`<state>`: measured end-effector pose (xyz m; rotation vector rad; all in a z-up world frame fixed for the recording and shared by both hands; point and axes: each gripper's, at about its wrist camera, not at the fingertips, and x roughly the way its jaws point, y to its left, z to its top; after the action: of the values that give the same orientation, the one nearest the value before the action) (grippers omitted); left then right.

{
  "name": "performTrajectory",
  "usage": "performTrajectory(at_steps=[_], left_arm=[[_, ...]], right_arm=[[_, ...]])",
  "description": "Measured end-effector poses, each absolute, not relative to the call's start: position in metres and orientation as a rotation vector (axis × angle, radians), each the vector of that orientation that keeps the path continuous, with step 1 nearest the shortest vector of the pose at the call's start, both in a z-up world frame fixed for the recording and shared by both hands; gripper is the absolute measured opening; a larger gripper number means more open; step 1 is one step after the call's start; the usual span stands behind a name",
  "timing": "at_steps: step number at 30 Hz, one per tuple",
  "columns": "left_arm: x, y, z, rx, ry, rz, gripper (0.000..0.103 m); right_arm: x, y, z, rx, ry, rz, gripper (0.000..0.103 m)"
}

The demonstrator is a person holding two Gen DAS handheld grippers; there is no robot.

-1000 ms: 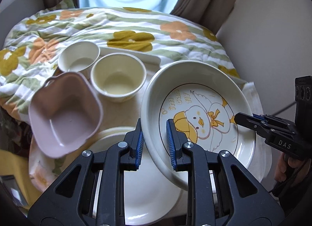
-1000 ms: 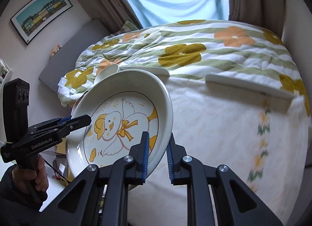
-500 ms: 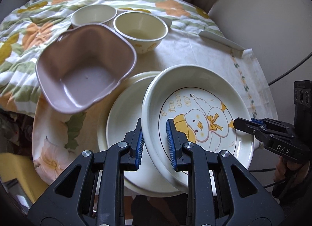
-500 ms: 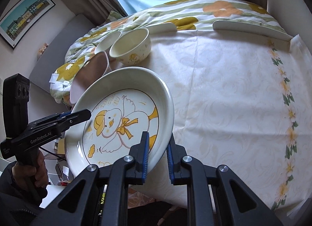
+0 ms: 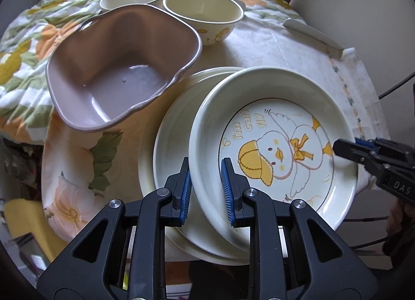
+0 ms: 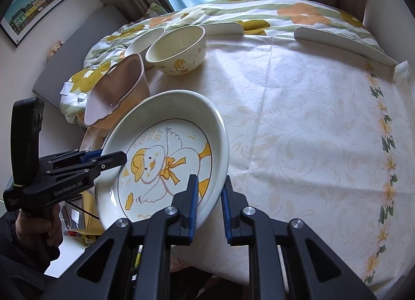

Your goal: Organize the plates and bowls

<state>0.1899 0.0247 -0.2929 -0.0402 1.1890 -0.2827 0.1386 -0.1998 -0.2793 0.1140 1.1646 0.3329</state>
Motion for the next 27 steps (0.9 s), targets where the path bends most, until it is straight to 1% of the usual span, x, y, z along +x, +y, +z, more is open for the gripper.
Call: performTrajectory(at_steps=[9,16,23,27], left_arm=[[0.185,0.007,-0.293,0.137,1.163,-0.223,0.020],[0.187,0.013,-0.293,0.115,1.185,-0.193,0.020],[0.189,0.011,-0.291,0.162,1.189,-0.143,0.020],[0.186,0.004,-0.287,0.229,1.163,-0.113,0.020]], right_arm=[[0.141,-0.196,-0.275,0.061,1.162,0.344,0.016],[0.143,-0.189,-0.276,0.029,1.167,0.359,0.016],[0.143,-0.177,-0.280,-0.040,1.164,0.352,0.016],[0.143,-0.174,-0.282,-0.063,1.171,0.345,0.016]])
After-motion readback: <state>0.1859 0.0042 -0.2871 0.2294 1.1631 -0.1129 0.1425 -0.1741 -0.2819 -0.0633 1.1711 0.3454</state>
